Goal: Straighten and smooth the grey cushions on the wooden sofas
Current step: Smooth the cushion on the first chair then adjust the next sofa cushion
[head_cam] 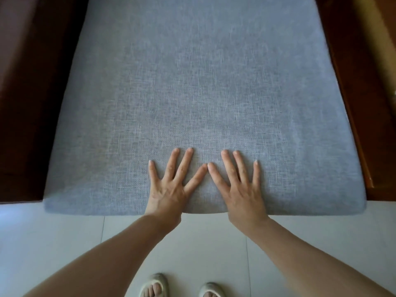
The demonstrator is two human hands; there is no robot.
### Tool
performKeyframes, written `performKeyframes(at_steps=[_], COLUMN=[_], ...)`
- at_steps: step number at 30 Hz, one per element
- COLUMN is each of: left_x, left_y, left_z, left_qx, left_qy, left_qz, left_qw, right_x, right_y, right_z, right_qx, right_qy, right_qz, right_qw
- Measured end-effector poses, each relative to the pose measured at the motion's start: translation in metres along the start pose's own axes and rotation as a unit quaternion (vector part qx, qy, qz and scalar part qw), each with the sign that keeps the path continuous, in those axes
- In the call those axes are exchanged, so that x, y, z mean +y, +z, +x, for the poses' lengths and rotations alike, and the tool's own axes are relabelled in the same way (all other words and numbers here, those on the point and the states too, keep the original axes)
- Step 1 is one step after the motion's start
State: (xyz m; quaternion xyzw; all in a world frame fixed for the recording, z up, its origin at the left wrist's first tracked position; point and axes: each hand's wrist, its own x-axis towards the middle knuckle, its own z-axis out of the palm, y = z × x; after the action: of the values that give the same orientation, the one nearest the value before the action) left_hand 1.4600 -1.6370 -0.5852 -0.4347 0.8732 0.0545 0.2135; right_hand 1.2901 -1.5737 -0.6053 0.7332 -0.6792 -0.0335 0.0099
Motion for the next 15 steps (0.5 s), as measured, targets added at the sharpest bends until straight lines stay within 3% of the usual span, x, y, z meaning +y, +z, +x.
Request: performKeyframes(at_steps=[8,15], left_x=[-0.008,0.002], left_y=[-0.001,-0.018], left_z=[0.024,-0.002], left_qx=[0.004,-0.003], left_qy=[0.031,0.008], left_qz=[0.069,0.051], left_qw=[0.997,0.999], right_x=[0.006,-0.001], right_y=[0.018,-0.029], right_z=[0.017,-0.003], right_qx=[0.019,-0.12], right_qy=[-0.02,0.009], right_qz=[-0.015,0.042], right_qw=[0.999,0.992])
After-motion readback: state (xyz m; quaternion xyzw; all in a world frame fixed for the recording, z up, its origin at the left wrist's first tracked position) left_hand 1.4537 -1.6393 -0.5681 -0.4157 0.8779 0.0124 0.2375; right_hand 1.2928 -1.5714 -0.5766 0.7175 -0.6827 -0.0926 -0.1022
